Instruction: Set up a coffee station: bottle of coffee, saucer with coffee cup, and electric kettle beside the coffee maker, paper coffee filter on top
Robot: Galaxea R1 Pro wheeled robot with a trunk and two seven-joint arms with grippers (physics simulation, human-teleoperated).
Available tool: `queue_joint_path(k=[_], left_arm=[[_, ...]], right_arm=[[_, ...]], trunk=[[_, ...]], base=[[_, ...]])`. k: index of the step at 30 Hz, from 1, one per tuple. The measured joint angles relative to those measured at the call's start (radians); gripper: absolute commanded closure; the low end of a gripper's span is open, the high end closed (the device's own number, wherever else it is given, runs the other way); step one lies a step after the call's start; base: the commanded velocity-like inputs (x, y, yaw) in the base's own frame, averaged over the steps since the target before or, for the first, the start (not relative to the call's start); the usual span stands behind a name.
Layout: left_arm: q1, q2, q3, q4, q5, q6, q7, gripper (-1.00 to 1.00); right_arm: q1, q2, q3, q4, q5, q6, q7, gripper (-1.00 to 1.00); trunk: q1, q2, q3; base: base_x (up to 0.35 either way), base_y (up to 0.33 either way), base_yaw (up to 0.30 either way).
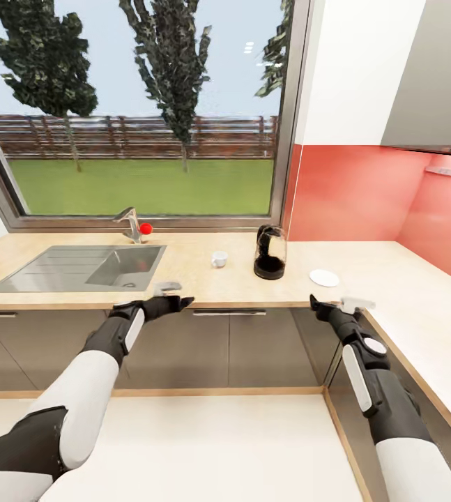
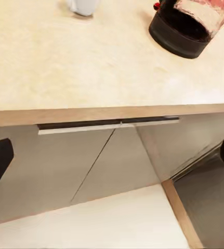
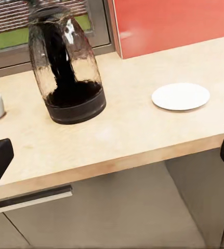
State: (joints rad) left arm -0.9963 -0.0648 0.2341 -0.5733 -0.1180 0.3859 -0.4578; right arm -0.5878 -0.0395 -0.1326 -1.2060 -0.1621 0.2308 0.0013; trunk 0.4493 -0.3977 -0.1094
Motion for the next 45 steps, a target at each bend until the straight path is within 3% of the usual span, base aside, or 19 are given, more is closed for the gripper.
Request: queue_joint_path(k=[3, 7, 22, 33, 45], left_arm=[[-0.010, -0.009, 0.003, -0.007, 0.000, 0.102, -0.071, -1.00], [-0.011, -0.011, 0.004, -0.010, 0.000, 0.147, -0.088, -1.00], [0.008, -0.003, -0.002, -0.010, -0.004, 0.149, -0.088, -1.00], [0.008, -0.005, 0.002, -0.008, -0.002, 0.146, -0.089, -1.00], [0.008, -0.006, 0.003, -0.001, 0.000, 0.147, -0.090, -1.00]], right_arm=[[0.004, 0.001, 0.001, 0.013, 0.000, 0.000, 0.000, -1.00], [0.006, 0.001, 0.001, 0.016, -0.001, 0.000, 0.001, -1.00], [0.007, 0.008, 0.003, 0.050, -0.002, 0.000, 0.001, -1.00], [0.007, 0.024, 0.003, 0.062, -0.002, 0.000, 0.001, -1.00], [0.007, 0.024, 0.097, 0.086, -0.003, -0.003, 0.001, -1.00]], trunk=[[0.000, 0.000, 0.000], [0.000, 0.000, 0.000], [0.000, 0.000, 0.000], [-0.001, 0.000, 0.000], [-0.001, 0.000, 0.000]], base=[[0.000, 0.000, -0.147], [0.000, 0.000, -0.237], [0.005, 0.000, -0.270], [0.258, 0.000, -0.239], [0.336, 0.000, -0.029]])
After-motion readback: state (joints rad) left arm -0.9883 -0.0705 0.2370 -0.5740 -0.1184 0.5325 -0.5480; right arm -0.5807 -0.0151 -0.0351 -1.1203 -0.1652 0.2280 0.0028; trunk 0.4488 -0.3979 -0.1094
